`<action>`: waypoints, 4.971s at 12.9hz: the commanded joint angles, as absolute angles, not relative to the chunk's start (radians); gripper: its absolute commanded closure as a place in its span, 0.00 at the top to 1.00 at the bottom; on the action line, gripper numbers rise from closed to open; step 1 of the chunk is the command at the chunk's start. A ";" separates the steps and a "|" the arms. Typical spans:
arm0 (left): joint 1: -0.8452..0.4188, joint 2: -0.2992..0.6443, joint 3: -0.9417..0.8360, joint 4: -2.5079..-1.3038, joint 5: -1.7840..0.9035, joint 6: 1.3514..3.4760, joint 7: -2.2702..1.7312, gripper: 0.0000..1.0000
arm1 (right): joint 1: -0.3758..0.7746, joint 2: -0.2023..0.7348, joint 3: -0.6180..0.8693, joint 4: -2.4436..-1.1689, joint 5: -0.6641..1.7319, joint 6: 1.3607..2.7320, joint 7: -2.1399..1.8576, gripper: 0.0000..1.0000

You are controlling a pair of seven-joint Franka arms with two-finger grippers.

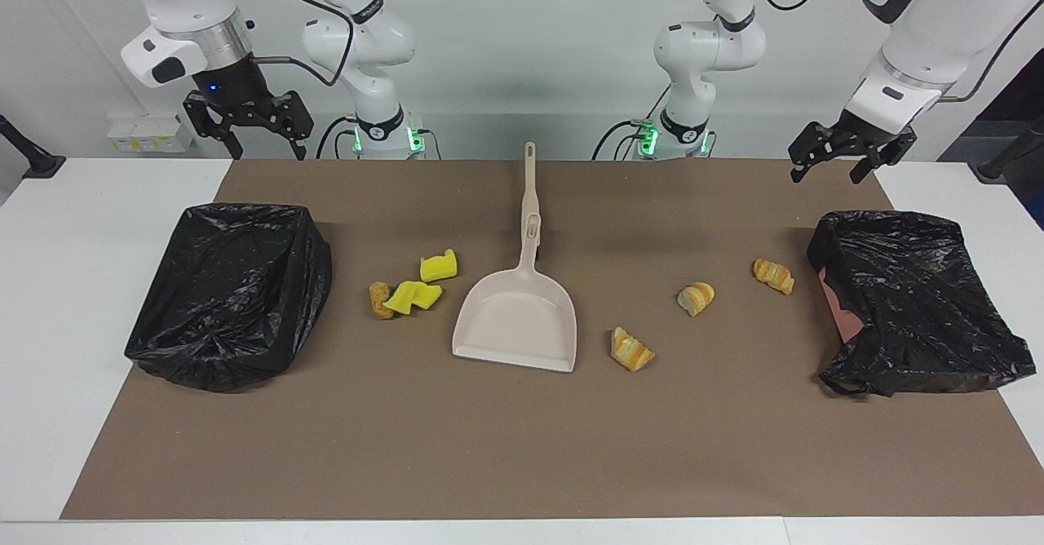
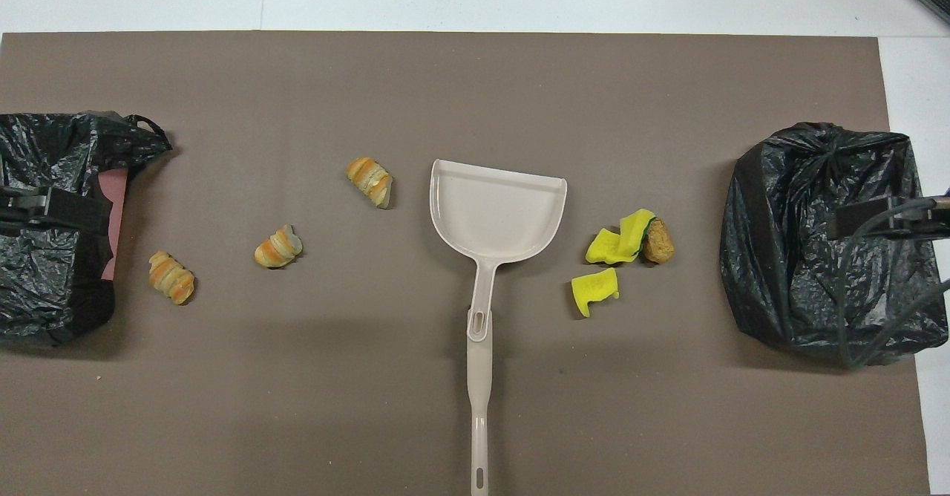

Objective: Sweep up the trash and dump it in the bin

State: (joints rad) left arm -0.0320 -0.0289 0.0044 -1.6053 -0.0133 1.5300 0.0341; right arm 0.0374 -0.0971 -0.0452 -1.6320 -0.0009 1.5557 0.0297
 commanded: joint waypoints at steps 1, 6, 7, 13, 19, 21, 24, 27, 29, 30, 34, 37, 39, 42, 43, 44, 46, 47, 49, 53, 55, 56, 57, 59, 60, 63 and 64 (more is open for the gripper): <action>-0.026 -0.037 0.018 -1.614 -0.015 1.540 0.029 1.00 | 0.031 -0.124 -0.041 -1.664 0.015 1.569 0.048 1.00; -0.029 -0.037 0.017 -1.614 -0.017 1.540 0.028 1.00 | 0.031 -0.124 -0.041 -1.664 0.015 1.569 0.046 1.00; -0.029 -0.037 0.017 -1.614 -0.017 1.540 0.031 1.00 | 0.031 -0.124 -0.041 -1.664 0.015 1.569 0.046 1.00; -0.138 -0.096 -0.002 -1.733 -0.025 1.549 0.063 1.00 | 0.023 -0.121 -0.043 -1.663 0.015 1.572 0.037 1.00; -0.363 -0.178 -0.009 -2.034 -0.048 1.762 0.052 1.00 | 0.021 -0.123 -0.046 -1.663 0.015 1.571 0.032 1.00; -0.441 -0.172 -0.009 -2.081 -0.077 1.813 0.043 1.00 | 0.021 -0.117 -0.048 -1.654 0.017 1.568 0.034 1.00; -0.595 -0.161 -0.009 -2.163 -0.126 1.931 -0.113 1.00 | 0.023 -0.123 -0.049 -1.657 0.000 1.551 0.031 1.00; -0.766 -0.121 -0.009 -2.238 -0.127 2.073 -0.298 1.00 | 0.035 -0.130 -0.046 -1.712 0.003 1.560 0.044 1.00; -0.834 -0.101 -0.011 -2.282 -0.127 2.164 -0.394 1.00 | 0.037 -0.136 -0.046 -1.744 0.003 1.563 0.037 1.00; -0.868 -0.080 -0.011 -2.290 -0.129 2.184 -0.414 1.00 | 0.037 -0.140 -0.046 -1.749 0.005 1.562 0.034 1.00; -0.985 -0.028 -0.011 -2.292 -0.129 2.261 -0.523 1.00 | 0.037 -0.152 -0.046 -1.778 0.005 1.563 0.029 1.00; -0.991 0.034 -0.011 -2.290 -0.127 2.301 -0.520 1.00 | 0.037 -0.152 -0.046 -1.782 0.005 1.562 0.028 1.00; -0.991 0.037 -0.011 -2.289 -0.129 2.295 -0.520 0.49 | 0.037 -0.152 -0.046 -1.782 0.005 1.562 0.026 1.00; -0.982 0.006 -0.009 -2.275 -0.129 2.218 -0.570 0.00 | 0.037 -0.152 -0.046 -1.782 0.005 1.563 0.028 1.00; -0.980 -0.008 -0.009 -2.275 -0.129 2.194 -0.592 0.00 | 0.037 -0.152 -0.046 -1.782 0.005 1.562 0.028 1.00; -0.983 -0.012 -0.009 -2.275 -0.129 2.181 -0.641 0.00 | 0.037 -0.152 -0.046 -1.782 0.005 1.562 0.028 1.00; -0.980 -0.014 -0.009 -2.275 -0.129 2.175 -0.679 0.00 | 0.037 -0.152 -0.046 -1.782 0.005 1.563 0.026 1.00; -0.977 -0.020 -0.008 -2.275 -0.129 2.146 -0.702 0.00 | 0.037 -0.152 -0.046 -1.782 0.005 1.563 0.028 1.00; -0.953 -0.052 -0.002 -2.276 -0.129 2.061 -0.768 0.00 | 0.037 -0.152 -0.046 -1.782 0.005 1.563 0.041 1.00; -0.803 -0.101 0.002 -2.273 -0.126 1.960 -0.795 0.00 | 0.051 -0.149 -0.020 -1.782 0.020 1.575 0.110 1.00; -0.692 -0.106 0.002 -2.240 -0.117 1.938 -0.790 0.00 | 0.118 -0.135 -0.014 -1.786 0.020 1.614 0.210 1.00; -0.646 -0.107 0.003 -2.223 -0.106 1.927 -0.784 0.00 | 0.155 -0.117 -0.012 -1.790 0.021 1.650 0.272 1.00; -0.593 -0.110 0.002 -2.195 -0.062 1.905 -0.772 0.00 | 0.193 -0.092 -0.012 -1.790 0.021 1.685 0.326 1.00; -0.510 -0.115 0.003 -2.134 0.033 1.833 -0.673 0.00 | 0.283 -0.043 -0.012 -1.790 0.023 1.765 0.429 1.00; -0.468 -0.115 0.002 -2.106 0.047 1.795 -0.629 0.00 | 0.325 -0.023 -0.012 -1.790 0.026 1.799 0.489 1.00; -0.410 -0.127 0.006 -2.066 0.156 1.727 -0.611 0.00 | 0.417 0.066 -0.012 -1.789 0.092 1.877 0.593 1.00; -0.378 -0.129 0.008 -2.068 0.160 1.715 -0.600 0.00 | 0.449 0.099 -0.012 -1.789 0.095 1.917 0.630 1.00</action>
State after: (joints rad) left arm -0.4314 -0.1151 0.0175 -2.0769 0.1319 1.7593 -0.6216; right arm 0.4064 0.0437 -0.0087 -1.7917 0.0673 1.8602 0.5724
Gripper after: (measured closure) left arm 0.744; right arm 0.000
